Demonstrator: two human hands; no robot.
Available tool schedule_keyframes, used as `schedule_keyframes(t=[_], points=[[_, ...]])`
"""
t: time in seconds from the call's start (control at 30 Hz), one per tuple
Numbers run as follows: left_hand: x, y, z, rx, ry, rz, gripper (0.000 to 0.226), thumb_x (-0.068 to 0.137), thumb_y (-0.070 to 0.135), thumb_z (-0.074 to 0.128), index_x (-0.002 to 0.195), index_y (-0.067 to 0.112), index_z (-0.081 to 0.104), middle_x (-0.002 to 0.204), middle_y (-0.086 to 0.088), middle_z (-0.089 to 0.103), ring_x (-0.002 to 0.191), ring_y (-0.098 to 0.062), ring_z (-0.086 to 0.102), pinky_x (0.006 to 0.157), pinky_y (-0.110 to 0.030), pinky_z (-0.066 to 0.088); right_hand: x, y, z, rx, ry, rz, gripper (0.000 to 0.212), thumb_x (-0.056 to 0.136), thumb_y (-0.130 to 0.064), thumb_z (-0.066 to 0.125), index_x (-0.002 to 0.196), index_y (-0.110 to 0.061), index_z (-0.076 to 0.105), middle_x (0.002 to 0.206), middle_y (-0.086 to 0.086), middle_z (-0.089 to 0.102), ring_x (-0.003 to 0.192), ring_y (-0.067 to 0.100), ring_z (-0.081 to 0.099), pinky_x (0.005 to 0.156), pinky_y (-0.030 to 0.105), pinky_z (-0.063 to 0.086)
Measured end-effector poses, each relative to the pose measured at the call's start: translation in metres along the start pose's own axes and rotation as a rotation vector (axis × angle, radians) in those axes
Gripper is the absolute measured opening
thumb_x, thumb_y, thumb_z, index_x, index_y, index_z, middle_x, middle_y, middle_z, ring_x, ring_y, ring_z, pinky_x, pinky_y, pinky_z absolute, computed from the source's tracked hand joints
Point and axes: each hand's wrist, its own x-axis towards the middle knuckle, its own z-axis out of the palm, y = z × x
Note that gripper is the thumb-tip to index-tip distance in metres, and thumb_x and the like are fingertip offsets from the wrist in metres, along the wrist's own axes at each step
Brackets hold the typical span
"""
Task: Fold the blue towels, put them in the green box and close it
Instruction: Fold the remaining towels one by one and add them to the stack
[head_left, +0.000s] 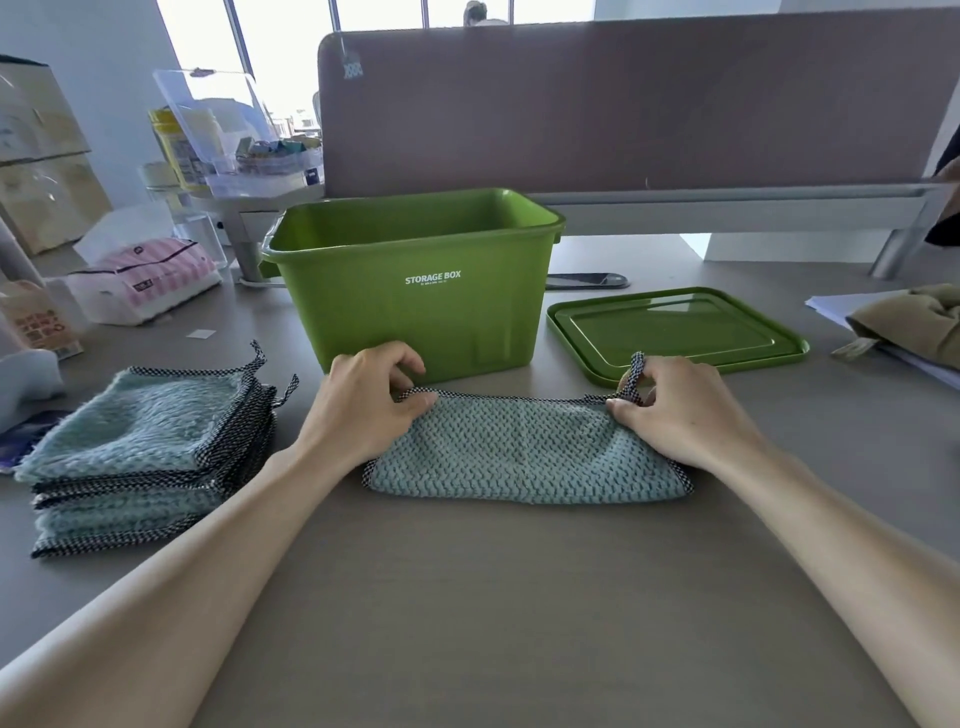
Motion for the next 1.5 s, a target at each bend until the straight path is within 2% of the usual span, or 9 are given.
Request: schedule_keyframes(t=[0.23, 0.47, 0.6, 0.73, 0.83, 1.1, 1.23, 1.4, 1.5], points=[[-0.025, 0.038, 0.001, 0.019, -0.110, 0.320, 0.031, 0.101, 0.031, 0.049, 0.128, 0.027, 0.063, 0.137, 0.009, 0.058, 0.126, -0.010, 0.054, 0.107, -0.031, 0.041, -0.014, -0.023, -0.013, -0.134, 0.284, -0.178, 0.055, 0.089, -0.043, 0.063, 0.135, -0.020, 0.045, 0.124, 0.008, 0.056, 0.110, 0.029, 0.058, 0.087, 0.039, 0.047], [-0.033, 0.031, 0.019, 0.333, -0.592, 0.182, 0.060, 0.098, 0.063, 0.013, 0.154, 0.046, 0.000, 0.164, 0.017, -0.007, 0.151, -0.007, -0.010, 0.123, -0.046, -0.004, -0.038, -0.041, 0.023, -0.304, -0.439, -0.394, 0.067, 0.096, -0.066, 0.017, 0.156, -0.037, 0.010, 0.166, -0.009, 0.003, 0.153, 0.015, 0.000, 0.124, 0.043, 0.005], [-0.030, 0.025, 0.014, 0.362, -0.620, 0.103, 0.075, 0.088, 0.077, 0.012, 0.154, 0.044, -0.005, 0.165, 0.014, -0.011, 0.151, -0.010, -0.013, 0.122, -0.050, -0.003, -0.035, -0.029, 0.019, -0.352, -0.482, -0.377, 0.090, 0.074, -0.080, -0.004, 0.155, -0.042, -0.006, 0.165, -0.016, -0.011, 0.150, 0.006, -0.014, 0.124, 0.039, -0.004], [-0.023, 0.019, 0.009, 0.310, -0.452, 0.089, 0.078, 0.090, 0.075, 0.028, 0.154, 0.031, 0.021, 0.158, 0.002, 0.025, 0.147, -0.018, 0.021, 0.118, -0.047, 0.018, -0.031, -0.023, 0.018, -0.366, -0.490, -0.427, 0.076, 0.086, -0.076, 0.007, 0.155, -0.044, -0.005, 0.164, -0.018, -0.010, 0.150, 0.004, -0.014, 0.123, 0.035, -0.007], [-0.017, 0.014, 0.001, 0.182, -0.325, 0.068, 0.053, 0.093, 0.060, 0.048, 0.137, 0.031, 0.048, 0.110, 0.010, 0.056, 0.111, -0.014, 0.049, 0.103, -0.042, 0.034, -0.020, -0.015, 0.014, -0.286, -0.459, -0.486, 0.059, 0.099, -0.060, 0.028, 0.154, -0.046, 0.010, 0.165, -0.017, 0.003, 0.152, 0.005, -0.004, 0.124, 0.033, -0.003], [-0.019, 0.013, -0.010, -0.294, -0.520, 0.103, 0.037, 0.090, 0.022, 0.070, 0.122, 0.032, 0.054, 0.050, 0.012, 0.051, 0.045, -0.003, 0.039, 0.054, -0.014, 0.032, -0.021, -0.023, 0.004, -0.152, -0.113, -0.523, 0.054, 0.086, -0.019, 0.065, 0.137, -0.034, 0.054, 0.135, -0.008, 0.050, 0.131, 0.018, 0.041, 0.115, 0.043, 0.028], [-0.020, 0.010, -0.013, -0.234, -0.430, 0.186, 0.023, 0.090, 0.018, 0.069, 0.108, 0.033, 0.066, 0.057, 0.013, 0.054, 0.053, -0.004, 0.045, 0.061, -0.018, 0.037, -0.027, -0.014, -0.003, -0.028, -0.190, -0.578, 0.052, 0.078, -0.010, 0.060, 0.126, -0.028, 0.066, 0.122, -0.011, 0.065, 0.116, 0.011, 0.058, 0.104, 0.039, 0.044], [-0.021, 0.001, -0.018, -0.149, -0.587, 0.421, 0.071, 0.075, -0.022, 0.045, 0.111, 0.035, 0.070, 0.127, 0.014, 0.057, 0.122, -0.001, 0.051, 0.107, -0.018, 0.035, -0.036, -0.014, -0.017, 0.067, -0.336, -0.611, 0.058, 0.074, -0.021, 0.057, 0.131, -0.026, 0.063, 0.132, -0.020, 0.058, 0.125, -0.008, 0.048, 0.106, 0.007, 0.028], [-0.019, 0.000, -0.021, -0.099, -0.623, 0.478, 0.064, 0.084, -0.018, 0.046, 0.114, 0.032, 0.073, 0.133, 0.016, 0.056, 0.128, 0.001, 0.047, 0.112, -0.019, 0.029, -0.034, -0.011, -0.012, -0.006, -0.442, -0.639, 0.060, 0.075, -0.018, 0.057, 0.134, -0.030, 0.060, 0.133, -0.026, 0.051, 0.128, -0.013, 0.040, 0.107, 0.002, 0.020]])
